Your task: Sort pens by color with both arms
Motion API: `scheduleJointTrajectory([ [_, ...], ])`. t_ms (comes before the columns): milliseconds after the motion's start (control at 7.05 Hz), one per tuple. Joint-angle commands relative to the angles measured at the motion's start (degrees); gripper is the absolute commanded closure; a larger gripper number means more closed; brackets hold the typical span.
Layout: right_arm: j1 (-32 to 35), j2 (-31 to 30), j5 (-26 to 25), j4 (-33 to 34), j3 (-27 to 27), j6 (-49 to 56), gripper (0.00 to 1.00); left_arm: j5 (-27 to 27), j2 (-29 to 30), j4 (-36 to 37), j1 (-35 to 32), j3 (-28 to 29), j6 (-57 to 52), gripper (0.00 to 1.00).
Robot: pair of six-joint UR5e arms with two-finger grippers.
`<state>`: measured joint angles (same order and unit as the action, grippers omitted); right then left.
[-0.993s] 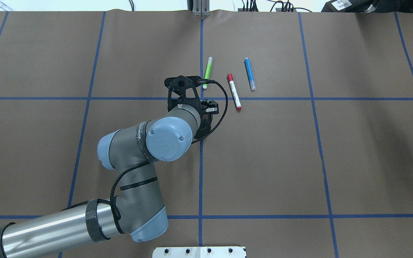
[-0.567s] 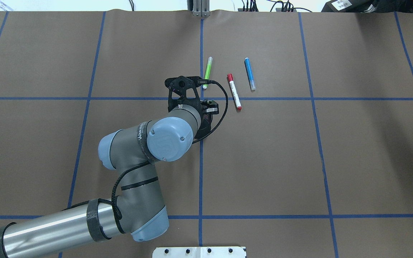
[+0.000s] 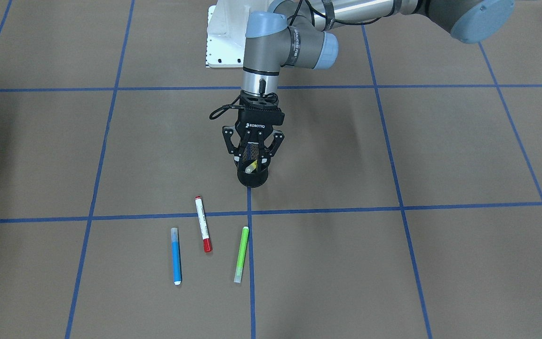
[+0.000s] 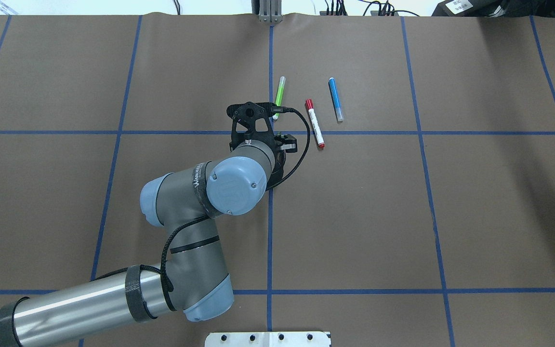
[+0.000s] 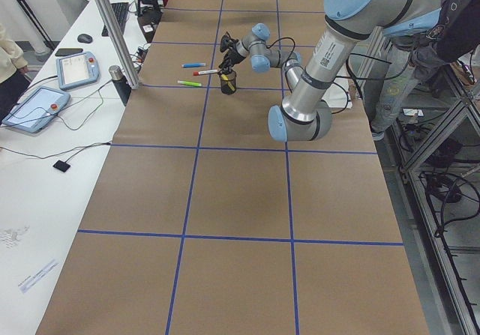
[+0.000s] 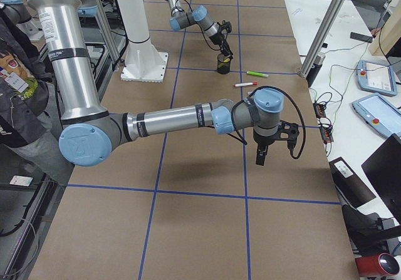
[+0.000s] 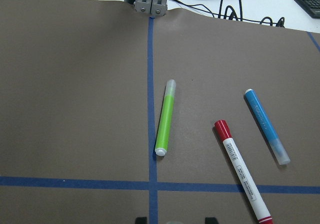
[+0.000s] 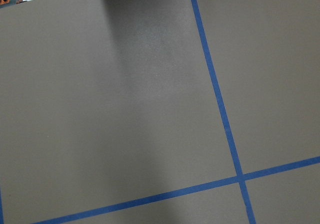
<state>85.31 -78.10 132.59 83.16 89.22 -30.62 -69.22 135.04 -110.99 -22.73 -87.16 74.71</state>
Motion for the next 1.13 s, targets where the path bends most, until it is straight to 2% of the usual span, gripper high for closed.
scheduleJointTrajectory([
  [0, 0.3, 0.3, 0.3, -0.1, 0.2, -0.7, 0.00, 0.1, 0.0, 0.1, 0.0, 0.1, 0.0, 0.53],
  [284, 0.4, 0.7, 0.4, -0.3, 0.2, -1.0, 0.00, 0.1, 0.1, 0.1, 0.0, 0.1, 0.0, 0.70],
  [567, 0.4, 0.3, 0.5, -0.3, 2.2, -3.2, 0.00, 0.1, 0.1, 0.1, 0.0, 0.1, -0.1, 0.73],
  [993, 0.5, -0.4, 0.4, -0.3, 4.0, -3.7, 0.00, 0.1, 0.1, 0.2, 0.0, -0.6, -0.1, 0.93],
])
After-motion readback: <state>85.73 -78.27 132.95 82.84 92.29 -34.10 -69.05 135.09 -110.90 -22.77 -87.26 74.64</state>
